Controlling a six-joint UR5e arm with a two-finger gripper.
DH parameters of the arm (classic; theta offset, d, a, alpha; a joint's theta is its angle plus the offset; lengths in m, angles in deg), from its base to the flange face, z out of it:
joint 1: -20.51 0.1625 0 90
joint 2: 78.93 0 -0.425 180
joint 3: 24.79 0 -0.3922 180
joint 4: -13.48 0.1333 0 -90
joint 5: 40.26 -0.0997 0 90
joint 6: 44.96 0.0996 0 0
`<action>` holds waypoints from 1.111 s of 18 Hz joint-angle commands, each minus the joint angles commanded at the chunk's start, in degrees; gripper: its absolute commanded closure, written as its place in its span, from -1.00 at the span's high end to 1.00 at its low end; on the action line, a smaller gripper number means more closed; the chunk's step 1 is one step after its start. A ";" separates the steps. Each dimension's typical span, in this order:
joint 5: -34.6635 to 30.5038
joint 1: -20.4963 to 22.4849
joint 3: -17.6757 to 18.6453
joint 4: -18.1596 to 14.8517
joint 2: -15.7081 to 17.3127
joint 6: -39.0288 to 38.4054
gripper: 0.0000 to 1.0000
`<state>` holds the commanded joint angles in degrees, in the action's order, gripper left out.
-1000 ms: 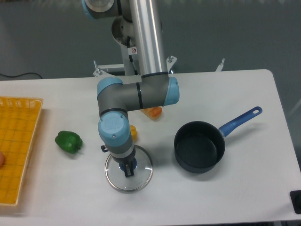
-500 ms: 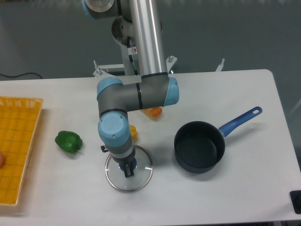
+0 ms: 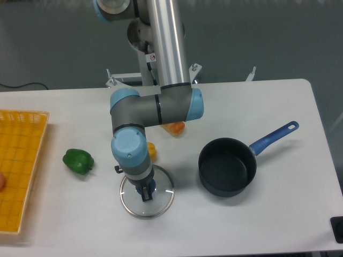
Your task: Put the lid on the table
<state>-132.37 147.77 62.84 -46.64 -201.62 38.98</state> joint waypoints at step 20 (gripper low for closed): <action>-0.09 -0.35 -0.44 1.05 0.44 0.35 1.00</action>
<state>-132.46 147.42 62.40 -45.59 -201.18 39.33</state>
